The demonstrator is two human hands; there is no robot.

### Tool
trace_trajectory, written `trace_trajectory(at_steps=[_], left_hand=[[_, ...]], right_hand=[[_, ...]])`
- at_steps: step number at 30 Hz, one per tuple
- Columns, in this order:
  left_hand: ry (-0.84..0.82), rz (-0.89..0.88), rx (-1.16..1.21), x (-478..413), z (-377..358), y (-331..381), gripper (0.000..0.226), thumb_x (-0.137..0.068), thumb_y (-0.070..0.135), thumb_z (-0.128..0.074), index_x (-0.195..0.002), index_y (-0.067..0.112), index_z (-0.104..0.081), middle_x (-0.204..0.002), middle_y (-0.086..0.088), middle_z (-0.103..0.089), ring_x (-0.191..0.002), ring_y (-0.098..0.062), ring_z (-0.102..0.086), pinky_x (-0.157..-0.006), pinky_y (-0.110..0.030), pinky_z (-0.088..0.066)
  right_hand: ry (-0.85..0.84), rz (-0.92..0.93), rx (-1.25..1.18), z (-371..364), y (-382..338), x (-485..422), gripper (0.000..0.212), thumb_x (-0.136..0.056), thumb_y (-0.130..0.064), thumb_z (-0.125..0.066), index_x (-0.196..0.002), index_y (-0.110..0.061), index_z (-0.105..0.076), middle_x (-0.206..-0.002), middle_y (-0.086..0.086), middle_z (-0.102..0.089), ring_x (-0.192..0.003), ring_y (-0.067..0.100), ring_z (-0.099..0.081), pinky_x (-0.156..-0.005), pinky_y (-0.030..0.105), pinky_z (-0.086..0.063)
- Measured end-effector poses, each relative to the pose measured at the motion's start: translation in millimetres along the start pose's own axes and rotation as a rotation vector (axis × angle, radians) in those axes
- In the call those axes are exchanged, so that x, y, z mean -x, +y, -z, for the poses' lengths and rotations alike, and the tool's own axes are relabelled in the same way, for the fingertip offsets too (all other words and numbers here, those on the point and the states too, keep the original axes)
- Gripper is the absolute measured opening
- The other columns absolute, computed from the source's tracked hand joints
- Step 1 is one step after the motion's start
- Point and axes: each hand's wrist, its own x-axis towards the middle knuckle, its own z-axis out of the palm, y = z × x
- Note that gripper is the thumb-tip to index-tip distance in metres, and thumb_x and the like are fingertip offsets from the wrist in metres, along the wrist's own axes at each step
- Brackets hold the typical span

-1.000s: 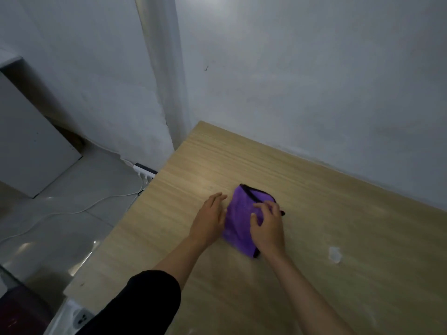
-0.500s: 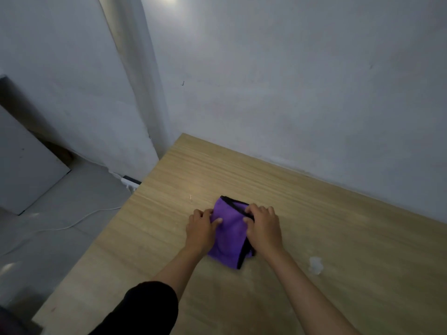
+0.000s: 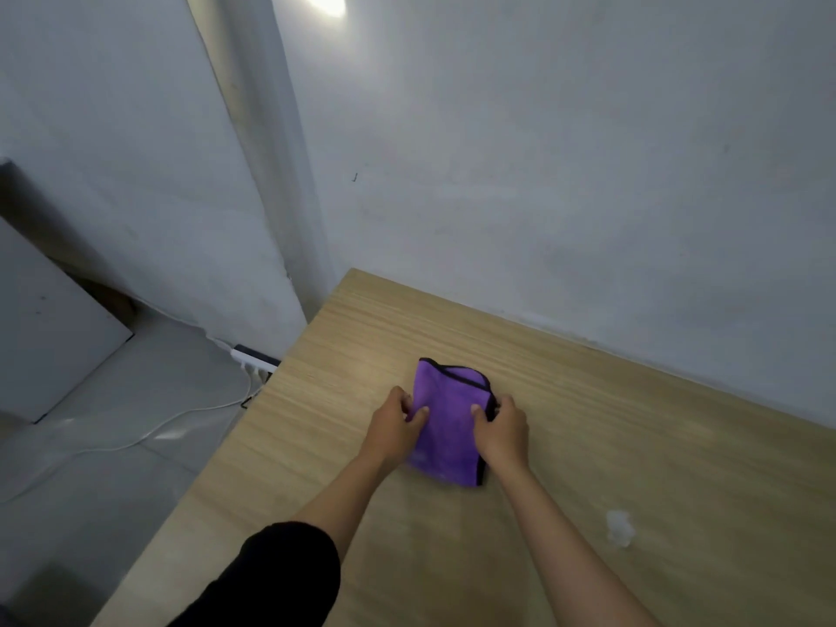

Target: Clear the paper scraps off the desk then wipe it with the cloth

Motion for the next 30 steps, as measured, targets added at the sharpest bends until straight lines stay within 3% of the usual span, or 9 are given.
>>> trace_trajectory(at_steps=[4,7,14,17,20,22,25,28,30], left_hand=[[0.097,-0.109,0.065,-32.3,36.4,12.1,0.014,-0.088,0.011,-0.056,-0.093,0.015,-0.045,-0.083,0.001,-0.055,-0.072,-0.018,-0.052,-0.065,-0.027,-0.039],[0.08,-0.205,-0.003,-66.5,63.4,19.1,0.025,-0.092,0.007,-0.048,-0.113,0.017,-0.058,-0.11,-0.001,-0.059,-0.099,-0.018,-0.056,-0.084,-0.022,-0.039],[0.004,-0.296,-0.221,-139.6,103.8,23.8,0.045,-0.095,0.006,-0.039,-0.138,0.018,-0.039,-0.13,-0.011,-0.045,-0.117,-0.025,-0.046,-0.092,-0.02,-0.032],[-0.083,-0.268,-0.33,-163.6,108.1,19.5,0.055,-0.093,0.012,-0.047,-0.144,0.021,-0.027,-0.148,-0.015,-0.026,-0.135,-0.028,-0.03,-0.108,-0.029,-0.027],[-0.17,-0.287,-0.645,-176.9,108.4,4.4,0.052,-0.092,0.02,-0.05,-0.141,0.026,-0.033,-0.156,-0.013,-0.007,-0.141,-0.031,-0.016,-0.116,-0.036,-0.021],[-0.223,-0.309,-0.778,-178.3,108.6,-4.2,0.05,-0.092,0.024,-0.048,-0.14,0.028,-0.035,-0.156,-0.006,-0.011,-0.141,-0.028,-0.018,-0.116,-0.04,-0.022],[-0.25,-0.35,-0.907,-176.3,108.5,-12.1,0.052,-0.096,0.025,-0.038,-0.145,0.029,-0.021,-0.157,-0.002,-0.01,-0.144,-0.021,-0.011,-0.118,-0.043,-0.013],[-0.165,-0.415,-0.864,-165.6,108.0,-14.4,0.052,-0.097,0.026,-0.037,-0.145,0.024,-0.021,-0.157,-0.003,-0.009,-0.144,-0.02,-0.011,-0.118,-0.043,-0.01],[-0.051,-0.489,-0.758,-157.6,106.9,-15.8,0.041,-0.092,0.021,-0.047,-0.133,0.016,-0.045,-0.154,-0.005,-0.024,-0.14,-0.024,-0.026,-0.113,-0.042,-0.025]], right_hand=[[0.046,0.093,-0.11,-14.4,-47.1,-11.4,0.031,-0.094,-0.03,-0.047,-0.096,-0.001,-0.059,-0.104,0.02,-0.063,-0.096,0.033,-0.058,-0.07,0.029,-0.035],[0.073,0.143,-0.107,-30.0,-84.3,-27.5,0.041,-0.098,-0.031,-0.038,-0.09,0.002,-0.061,-0.099,0.023,-0.065,-0.092,0.035,-0.059,-0.066,0.031,-0.033],[0.109,0.181,-0.109,-62.5,-135.0,-70.0,0.045,-0.098,-0.035,-0.037,-0.087,0.001,-0.059,-0.096,0.024,-0.065,-0.09,0.036,-0.059,-0.065,0.033,-0.031],[0.101,0.171,-0.119,-70.9,-146.4,-85.3,0.037,-0.096,-0.03,-0.044,-0.112,0.002,-0.053,-0.116,0.024,-0.059,-0.106,0.035,-0.055,-0.081,0.035,-0.041],[0.038,0.232,-0.056,-80.2,-144.9,-88.3,0.052,-0.092,-0.017,-0.049,-0.141,-0.009,-0.032,-0.142,0.014,-0.036,-0.125,0.031,-0.043,-0.099,0.033,-0.037],[0.018,0.334,0.02,-89.2,-136.4,-89.0,0.05,-0.089,-0.012,-0.049,-0.138,-0.014,-0.04,-0.148,0.007,-0.032,-0.127,0.03,-0.039,-0.104,0.031,-0.033],[0.001,0.397,0.267,-99.6,-120.7,-83.8,0.038,-0.09,-0.017,-0.049,-0.127,-0.016,-0.056,-0.151,0.001,-0.029,-0.122,0.031,-0.034,-0.105,0.031,-0.029],[0.136,0.483,0.272,-97.0,-110.8,-72.8,0.03,-0.084,-0.011,-0.054,-0.111,-0.012,-0.067,-0.135,0.009,-0.051,-0.113,0.033,-0.042,-0.099,0.038,-0.039],[0.219,0.49,0.174,-91.9,-105.0,-66.2,0.024,-0.079,-0.007,-0.058,-0.098,-0.011,-0.071,-0.108,0.011,-0.062,-0.102,0.033,-0.049,-0.089,0.039,-0.045]])
